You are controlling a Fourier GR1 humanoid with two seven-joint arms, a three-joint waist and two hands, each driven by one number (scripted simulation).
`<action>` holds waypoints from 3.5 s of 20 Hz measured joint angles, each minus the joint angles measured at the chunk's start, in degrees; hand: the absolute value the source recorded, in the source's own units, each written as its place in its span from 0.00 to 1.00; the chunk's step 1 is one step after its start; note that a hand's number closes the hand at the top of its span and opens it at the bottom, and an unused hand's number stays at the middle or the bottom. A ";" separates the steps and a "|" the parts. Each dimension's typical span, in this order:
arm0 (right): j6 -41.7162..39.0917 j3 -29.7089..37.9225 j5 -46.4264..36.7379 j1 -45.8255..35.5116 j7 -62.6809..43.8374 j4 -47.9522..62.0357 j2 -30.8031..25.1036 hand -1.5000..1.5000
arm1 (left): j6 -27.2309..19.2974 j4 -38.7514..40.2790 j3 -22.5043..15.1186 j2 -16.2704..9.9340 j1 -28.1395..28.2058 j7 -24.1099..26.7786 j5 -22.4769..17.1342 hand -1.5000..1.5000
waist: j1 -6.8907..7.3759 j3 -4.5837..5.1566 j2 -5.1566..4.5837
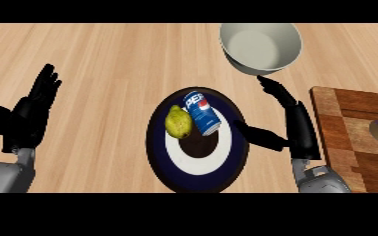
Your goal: Pick the pear from the plate and place it in the bowl
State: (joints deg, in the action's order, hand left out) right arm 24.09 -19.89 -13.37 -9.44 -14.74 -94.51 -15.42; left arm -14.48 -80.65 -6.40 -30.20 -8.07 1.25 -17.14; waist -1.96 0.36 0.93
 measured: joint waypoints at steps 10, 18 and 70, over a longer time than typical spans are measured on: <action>1.18 -13.25 -26.19 8.64 -28.42 -20.37 3.91 0.00 | -2.43 -6.41 -0.33 1.15 0.80 -4.72 2.54 0.50 | 1.31 -0.26 -0.51; -15.23 -3.62 -22.21 -8.24 -41.10 -20.35 5.49 0.00 | -0.97 -6.44 0.77 2.42 0.38 -5.09 4.25 0.50 | 2.23 -0.30 -0.90; -31.19 -13.97 -6.12 -29.39 -38.68 28.13 15.02 0.00 | 5.75 -6.00 7.88 10.28 -0.93 -7.52 12.69 0.50 | 2.43 -0.30 -0.70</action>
State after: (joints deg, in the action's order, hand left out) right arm -7.10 -33.86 -19.49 -38.82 -53.42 -66.37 -0.40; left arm -8.74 -86.65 1.48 -19.92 -8.99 -6.27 -4.45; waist 0.47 0.06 0.23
